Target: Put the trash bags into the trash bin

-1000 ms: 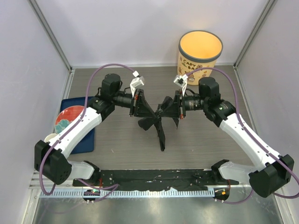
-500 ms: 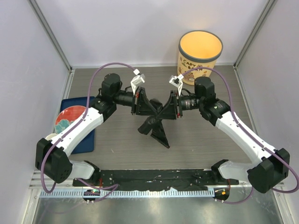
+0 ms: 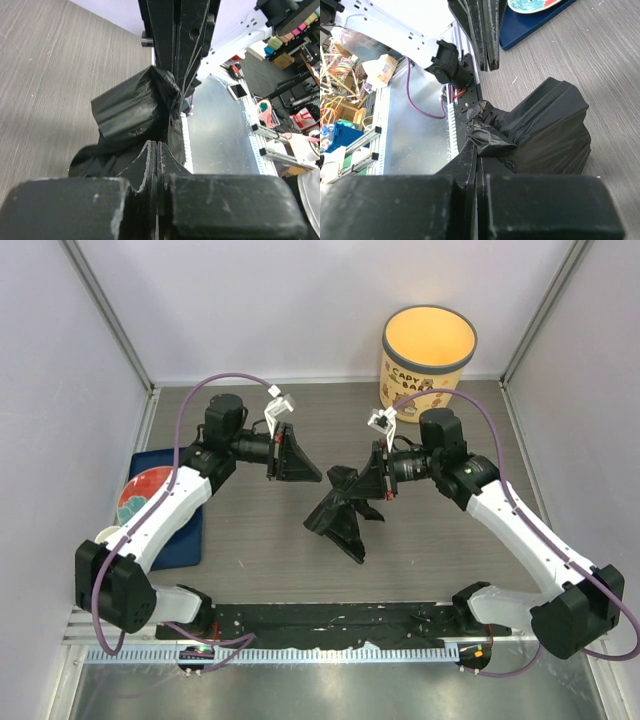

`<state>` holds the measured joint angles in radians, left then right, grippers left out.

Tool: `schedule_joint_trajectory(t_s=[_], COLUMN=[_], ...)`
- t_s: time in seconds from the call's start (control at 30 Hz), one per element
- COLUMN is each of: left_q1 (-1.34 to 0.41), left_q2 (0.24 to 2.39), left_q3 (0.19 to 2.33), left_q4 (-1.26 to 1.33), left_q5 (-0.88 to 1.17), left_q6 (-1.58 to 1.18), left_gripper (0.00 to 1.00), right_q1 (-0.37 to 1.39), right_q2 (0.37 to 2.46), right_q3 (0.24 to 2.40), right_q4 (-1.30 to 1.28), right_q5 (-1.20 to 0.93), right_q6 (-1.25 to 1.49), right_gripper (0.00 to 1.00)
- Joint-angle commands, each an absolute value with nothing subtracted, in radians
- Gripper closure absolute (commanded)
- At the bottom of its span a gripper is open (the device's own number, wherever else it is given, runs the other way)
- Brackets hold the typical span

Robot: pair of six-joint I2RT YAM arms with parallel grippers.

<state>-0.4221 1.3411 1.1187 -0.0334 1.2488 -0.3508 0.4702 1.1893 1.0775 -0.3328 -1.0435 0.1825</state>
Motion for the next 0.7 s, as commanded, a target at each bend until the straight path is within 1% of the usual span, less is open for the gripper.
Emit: schedule_joint_trajectory(t_s=[0.0, 0.03, 0.07, 0.1, 0.13, 0.23, 0.3, 0.37, 0.47, 0.5, 0.6, 0.63, 0.67], left_q1=[-0.417, -0.432, -0.445, -0.46, -0.486, -0.534, -0.552, -0.569, -0.594, -0.601, -0.607, -0.607, -0.607], left_q2=[1.313, 1.315, 1.318, 1.318, 1.321, 1.342, 1.362, 1.374, 1.393, 1.4, 1.407, 1.405, 1.404], left_q3=[1.218, 1.233, 1.242, 1.249, 1.258, 1.272, 1.285, 1.305, 1.33, 1.335, 1.333, 1.325, 1.321], left_q4=[-0.356, -0.357, -0.356, -0.36, -0.362, -0.354, -0.351, -0.344, -0.328, -0.318, -0.281, -0.278, -0.27], left_q5=[1.281, 1.278, 1.269, 1.238, 1.226, 1.177, 1.149, 1.134, 1.117, 1.117, 1.144, 1.144, 1.14], left_q6=[-0.082, -0.084, -0.086, -0.086, -0.086, -0.089, -0.094, -0.097, -0.112, -0.123, -0.159, -0.169, -0.179], left_gripper=[1.0, 0.99, 0.93, 0.84, 0.71, 0.59, 0.56, 0.57, 0.59, 0.62, 0.8, 0.8, 0.78], right_q1=[0.457, 0.459, 0.457, 0.459, 0.46, 0.468, 0.474, 0.483, 0.506, 0.511, 0.517, 0.517, 0.517], right_q2=[1.146, 1.146, 1.146, 1.147, 1.152, 1.167, 1.172, 1.173, 1.174, 1.172, 1.169, 1.169, 1.167], right_q3=[1.132, 1.131, 1.128, 1.124, 1.123, 1.134, 1.144, 1.147, 1.155, 1.157, 1.16, 1.16, 1.161], right_q4=[-0.425, -0.411, -0.393, -0.382, -0.368, -0.356, -0.354, -0.353, -0.354, -0.356, -0.376, -0.388, -0.393], right_q5=[-1.012, -1.015, -1.02, -1.022, -1.025, -1.035, -1.037, -1.034, -1.025, -1.02, -1.006, -1.005, -1.005], right_q6=[0.091, 0.101, 0.116, 0.126, 0.129, 0.137, 0.133, 0.133, 0.127, 0.124, 0.092, 0.084, 0.074], right_gripper=[0.99, 0.99, 0.99, 0.99, 0.99, 0.99, 0.99, 0.99, 0.99, 0.99, 0.99, 0.99, 0.99])
